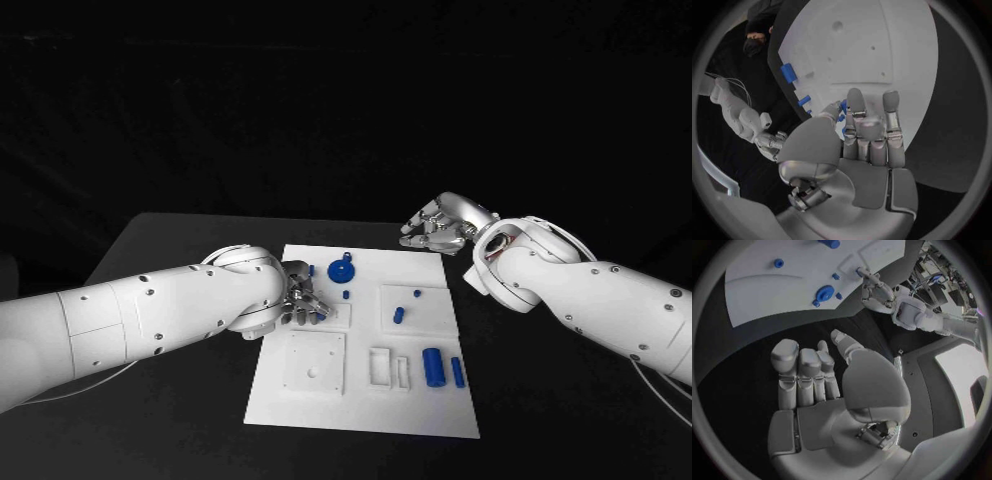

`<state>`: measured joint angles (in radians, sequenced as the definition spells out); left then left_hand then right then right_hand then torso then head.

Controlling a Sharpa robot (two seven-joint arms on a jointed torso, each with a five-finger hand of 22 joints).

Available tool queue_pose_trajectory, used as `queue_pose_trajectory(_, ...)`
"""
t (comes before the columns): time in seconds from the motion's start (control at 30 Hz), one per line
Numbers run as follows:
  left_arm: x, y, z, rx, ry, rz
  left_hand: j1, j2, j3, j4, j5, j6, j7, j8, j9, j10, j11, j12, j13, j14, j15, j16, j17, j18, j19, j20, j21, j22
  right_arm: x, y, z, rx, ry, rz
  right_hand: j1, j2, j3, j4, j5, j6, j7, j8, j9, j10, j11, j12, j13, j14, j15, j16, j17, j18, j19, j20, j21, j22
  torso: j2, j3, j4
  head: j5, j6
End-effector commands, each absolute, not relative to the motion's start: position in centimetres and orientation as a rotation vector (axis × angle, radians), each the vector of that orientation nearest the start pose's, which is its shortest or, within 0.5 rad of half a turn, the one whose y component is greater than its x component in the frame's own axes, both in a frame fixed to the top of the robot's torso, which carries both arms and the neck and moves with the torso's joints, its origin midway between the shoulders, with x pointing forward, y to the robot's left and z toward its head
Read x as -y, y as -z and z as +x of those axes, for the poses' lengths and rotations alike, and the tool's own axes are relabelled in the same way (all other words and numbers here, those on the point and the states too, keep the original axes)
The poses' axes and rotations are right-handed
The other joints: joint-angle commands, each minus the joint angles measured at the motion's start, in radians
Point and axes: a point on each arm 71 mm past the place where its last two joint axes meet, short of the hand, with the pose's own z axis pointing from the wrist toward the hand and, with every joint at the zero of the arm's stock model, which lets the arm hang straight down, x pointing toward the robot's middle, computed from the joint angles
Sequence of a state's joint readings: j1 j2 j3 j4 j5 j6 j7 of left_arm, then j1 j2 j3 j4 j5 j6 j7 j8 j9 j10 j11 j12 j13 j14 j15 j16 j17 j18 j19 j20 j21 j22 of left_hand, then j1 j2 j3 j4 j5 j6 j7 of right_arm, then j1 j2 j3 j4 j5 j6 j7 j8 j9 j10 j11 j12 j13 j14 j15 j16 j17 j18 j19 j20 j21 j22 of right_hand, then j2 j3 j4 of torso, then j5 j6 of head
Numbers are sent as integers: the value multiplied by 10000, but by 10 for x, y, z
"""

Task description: Assemble the parts on the task board

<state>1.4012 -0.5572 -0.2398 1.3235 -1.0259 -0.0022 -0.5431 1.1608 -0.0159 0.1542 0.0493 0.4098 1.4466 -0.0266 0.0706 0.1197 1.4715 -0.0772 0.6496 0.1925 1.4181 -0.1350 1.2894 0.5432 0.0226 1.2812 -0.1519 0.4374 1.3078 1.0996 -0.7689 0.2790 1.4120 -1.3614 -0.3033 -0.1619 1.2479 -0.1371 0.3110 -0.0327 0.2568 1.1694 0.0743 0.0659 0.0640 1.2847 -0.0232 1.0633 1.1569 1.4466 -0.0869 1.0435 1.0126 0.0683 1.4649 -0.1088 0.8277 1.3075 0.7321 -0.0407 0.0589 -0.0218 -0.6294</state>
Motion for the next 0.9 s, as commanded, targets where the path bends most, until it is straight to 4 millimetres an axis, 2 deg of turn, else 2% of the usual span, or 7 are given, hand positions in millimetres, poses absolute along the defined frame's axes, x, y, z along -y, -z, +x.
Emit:
queue_pose_trajectory(0.03,-140,199,522,-21909,3407,-1183,10,166,1301,-952,338,-52,42,-26,3,456,-40,-12,-15,-35,-25,-7,24,-69,51,50,26,205,214,130,528,-15387,-7002,1709,-70,-74,-15,85,83,-17,-30,-40,-15,-91,-4,-46,-10,-48,-2,-60,-6,148,373,37,-43,991,1,-9,5,-2,-6)
queue_pose_trajectory(0.07,-141,199,522,-21846,3451,-1222,-303,147,1647,-1204,328,-32,37,-34,26,454,-42,7,-9,-30,-19,-8,27,-49,39,56,68,197,214,130,528,-15388,-7002,1711,-74,-73,-15,90,98,-17,-31,-40,-15,-89,-4,-41,-7,-48,-2,-61,-6,149,373,37,-46,990,4,-8,5,-8,2)
queue_pose_trajectory(0.47,-142,196,521,-21186,3962,-1683,-319,335,1768,-1328,285,-35,45,-28,44,447,-44,-10,-18,-34,-21,-4,30,-33,26,63,98,200,214,130,529,-15397,-6999,1731,-88,-74,-6,119,173,-18,-32,-40,-15,-88,-7,-40,-9,-44,-4,-60,-4,149,375,35,-56,989,8,-19,5,-24,9)
queue_pose_trajectory(0.73,-142,196,521,-21280,4097,-1765,-341,322,1692,-1275,76,-96,59,-35,42,449,-30,-61,-43,-52,-15,-68,-65,-30,4,76,86,193,214,130,529,-15407,-6992,1736,-83,-79,1,135,191,8,-39,-37,-13,-87,-9,-34,-7,-44,-5,-60,0,148,379,33,-63,989,3,-14,0,-17,10)
queue_pose_trajectory(0.87,-142,196,521,-21293,4201,-1852,-332,263,1586,-1142,12,-134,59,-35,35,450,-29,-81,-65,-53,-17,-111,-116,-36,6,72,60,188,214,130,529,-15403,-6981,1745,-83,-79,1,135,191,8,-39,-37,-13,-87,-9,-34,-7,-44,-5,-60,0,148,379,33,-63,989,-5,-11,9,-23,15)
queue_pose_trajectory(0.9,-143,196,521,-21287,4232,-1884,-348,236,1539,-1089,-90,-183,67,-45,21,449,-24,-89,-71,-54,-16,-122,-131,-39,8,72,51,186,215,130,529,-15397,-6979,1749,-83,-79,1,135,191,8,-39,-37,-13,-87,-9,-34,-7,-44,-5,-60,0,148,379,33,-63,989,-9,-10,11,-19,27)
